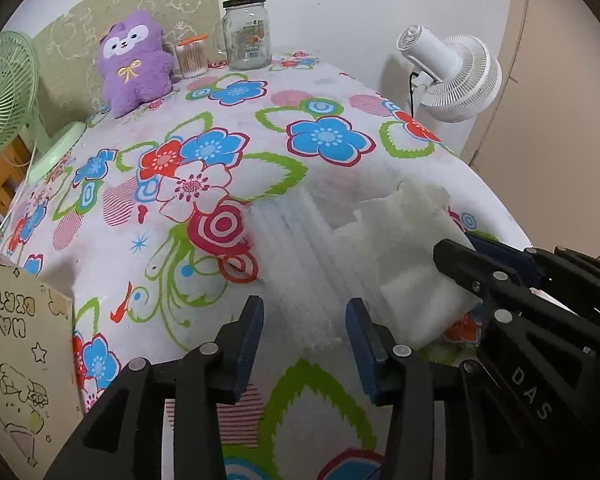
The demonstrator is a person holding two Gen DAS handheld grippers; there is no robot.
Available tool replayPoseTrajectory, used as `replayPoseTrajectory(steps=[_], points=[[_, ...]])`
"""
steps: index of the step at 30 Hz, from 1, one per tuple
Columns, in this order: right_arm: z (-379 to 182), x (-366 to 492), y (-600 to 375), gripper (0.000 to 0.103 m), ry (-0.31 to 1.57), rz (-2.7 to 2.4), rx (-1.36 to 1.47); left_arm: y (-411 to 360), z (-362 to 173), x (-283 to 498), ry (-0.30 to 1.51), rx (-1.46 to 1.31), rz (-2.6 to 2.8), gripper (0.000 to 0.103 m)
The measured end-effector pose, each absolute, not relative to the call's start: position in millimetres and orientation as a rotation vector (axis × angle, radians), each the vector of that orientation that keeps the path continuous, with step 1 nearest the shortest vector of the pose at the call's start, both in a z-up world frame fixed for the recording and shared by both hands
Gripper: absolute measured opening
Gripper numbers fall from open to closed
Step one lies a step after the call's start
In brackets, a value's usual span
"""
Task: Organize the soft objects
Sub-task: 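Grasp the clear plastic tube stack with the left tool while the right tool holds the pouch, then lift and carry the clear tubes and white pouch over the fabric box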
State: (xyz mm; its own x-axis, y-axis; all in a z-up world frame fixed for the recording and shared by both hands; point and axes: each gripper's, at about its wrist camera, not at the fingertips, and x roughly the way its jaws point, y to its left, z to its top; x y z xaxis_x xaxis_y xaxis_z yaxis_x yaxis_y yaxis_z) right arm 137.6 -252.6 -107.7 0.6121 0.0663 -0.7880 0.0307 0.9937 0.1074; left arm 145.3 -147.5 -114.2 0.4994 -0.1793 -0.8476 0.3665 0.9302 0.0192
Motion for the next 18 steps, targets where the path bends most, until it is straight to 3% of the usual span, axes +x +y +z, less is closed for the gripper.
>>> replayPoseTrajectory(steps=[2,7,18], points=[[-108.7,138.8,-253.1,0.018,0.917,0.02,0.111,-147.4,-115.1,147.1,0.998,0.202,-0.336,0.031],[-108.3,138.7,-250.1,0.018,0.915,0.022,0.107,-150.4,-115.2,145.1,1.014,0.196,-0.378,0.016],[-97.6,127.2,-244.8,0.018,0.892,0.022,0.102,-144.5,-103.8,130.9,0.972,0.21,-0.388,0.013]])
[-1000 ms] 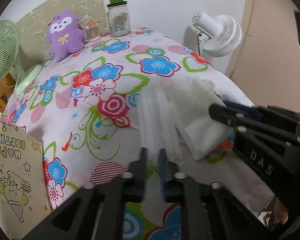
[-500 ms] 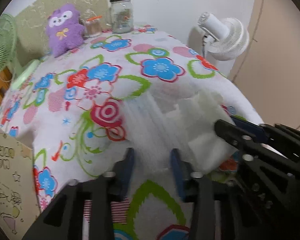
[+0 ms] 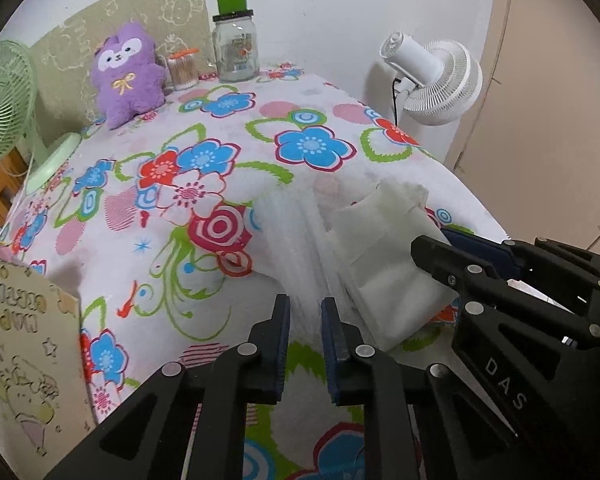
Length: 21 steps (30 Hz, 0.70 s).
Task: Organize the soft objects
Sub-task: 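Lift and carry the clear tubes and white pouch over the fabric box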
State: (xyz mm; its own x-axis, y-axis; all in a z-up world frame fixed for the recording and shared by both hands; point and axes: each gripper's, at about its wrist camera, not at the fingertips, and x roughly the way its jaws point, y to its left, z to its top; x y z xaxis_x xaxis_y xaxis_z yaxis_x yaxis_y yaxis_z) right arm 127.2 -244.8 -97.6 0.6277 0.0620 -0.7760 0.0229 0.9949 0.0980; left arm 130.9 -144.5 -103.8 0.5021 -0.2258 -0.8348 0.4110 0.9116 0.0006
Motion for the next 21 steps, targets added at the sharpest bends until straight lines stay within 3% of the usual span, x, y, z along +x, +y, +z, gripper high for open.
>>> replayPoseTrajectory(steps=[21], points=[[-48.0,87.5,-210.7,0.018,0.788,0.02,0.046,-113.0,-58.9,92.8,0.862,0.221,-0.363,0.013]])
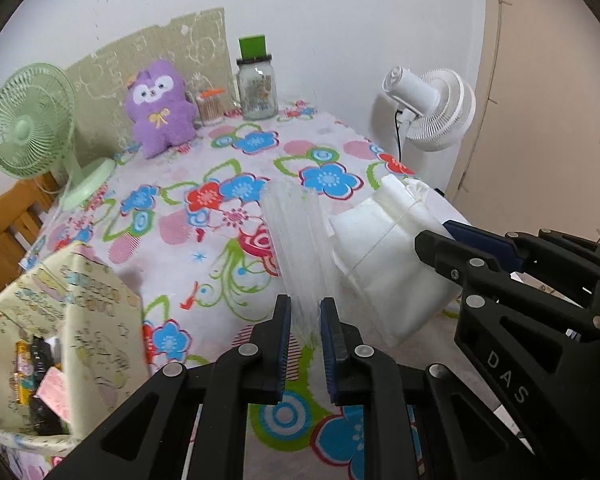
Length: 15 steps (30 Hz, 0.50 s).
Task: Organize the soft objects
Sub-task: 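Lift and carry the clear tubes and white pouch over the fabric box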
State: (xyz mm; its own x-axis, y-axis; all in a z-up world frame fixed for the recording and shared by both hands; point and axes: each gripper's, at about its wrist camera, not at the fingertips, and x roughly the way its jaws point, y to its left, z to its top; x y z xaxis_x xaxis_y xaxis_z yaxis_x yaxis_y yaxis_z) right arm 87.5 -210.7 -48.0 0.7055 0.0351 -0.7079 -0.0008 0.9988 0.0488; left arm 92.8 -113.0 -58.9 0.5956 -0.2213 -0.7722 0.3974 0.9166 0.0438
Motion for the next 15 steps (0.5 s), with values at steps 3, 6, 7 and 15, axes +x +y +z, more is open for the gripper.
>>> replayPoseTrajectory(steps=[3,6,7,15], points=[[-39.2,81.8,-206.3,0.018,0.774,0.018,0.04,-108.5,-49.8,86.1,0.836,0.229,-0.355,0.013],[-29.9,75.6,-202.6,0.018,0.755,0.018,0.032,-104.0,-41.6,79.5,0.817,0.227,-0.353,0.013],[-26.4,73.0,-201.2,0.018,0.748,0.018,0.03,-102.6,-38.9,77.6,0.81,0.227,-0.352,0.013],[-6.8,58.1,-187.2,0.018,0.713,0.023,0.018,-89.4,-19.5,61.1,0.768,0.226,-0.337,0.013]])
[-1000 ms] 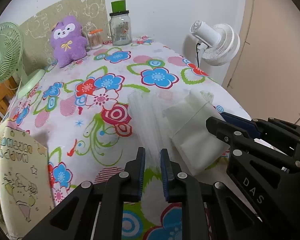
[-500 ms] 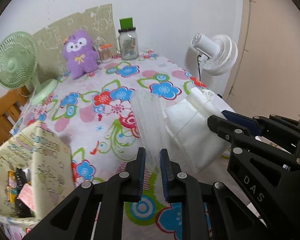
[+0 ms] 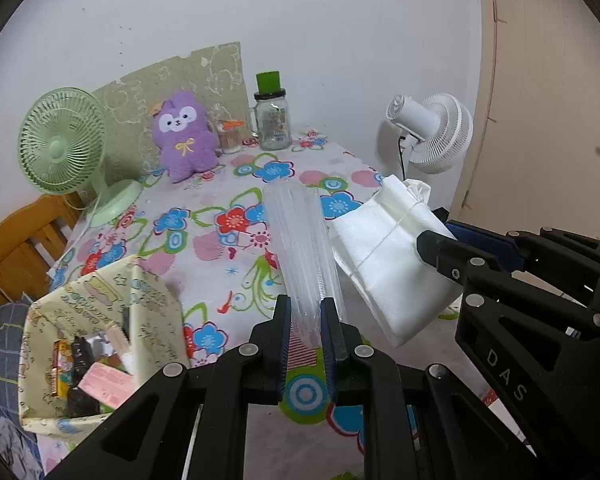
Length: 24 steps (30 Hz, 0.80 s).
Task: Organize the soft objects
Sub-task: 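Lift and carry the clear tubes and white pouch over the fabric box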
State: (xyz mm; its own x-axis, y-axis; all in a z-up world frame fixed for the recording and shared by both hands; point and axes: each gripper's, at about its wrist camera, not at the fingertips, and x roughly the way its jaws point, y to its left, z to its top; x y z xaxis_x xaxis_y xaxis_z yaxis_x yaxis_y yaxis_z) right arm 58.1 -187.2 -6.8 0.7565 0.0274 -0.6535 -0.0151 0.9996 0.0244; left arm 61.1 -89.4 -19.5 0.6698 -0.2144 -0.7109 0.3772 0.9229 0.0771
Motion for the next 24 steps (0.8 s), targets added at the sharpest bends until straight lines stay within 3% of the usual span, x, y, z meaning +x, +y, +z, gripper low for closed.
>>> replayPoseTrajectory(steps=[24], points=[[25.7,58.2,-115.2,0.018,0.677,0.136,-0.016,-20.4,16.9,45.7,0.692,0.221,-0.219,0.012]])
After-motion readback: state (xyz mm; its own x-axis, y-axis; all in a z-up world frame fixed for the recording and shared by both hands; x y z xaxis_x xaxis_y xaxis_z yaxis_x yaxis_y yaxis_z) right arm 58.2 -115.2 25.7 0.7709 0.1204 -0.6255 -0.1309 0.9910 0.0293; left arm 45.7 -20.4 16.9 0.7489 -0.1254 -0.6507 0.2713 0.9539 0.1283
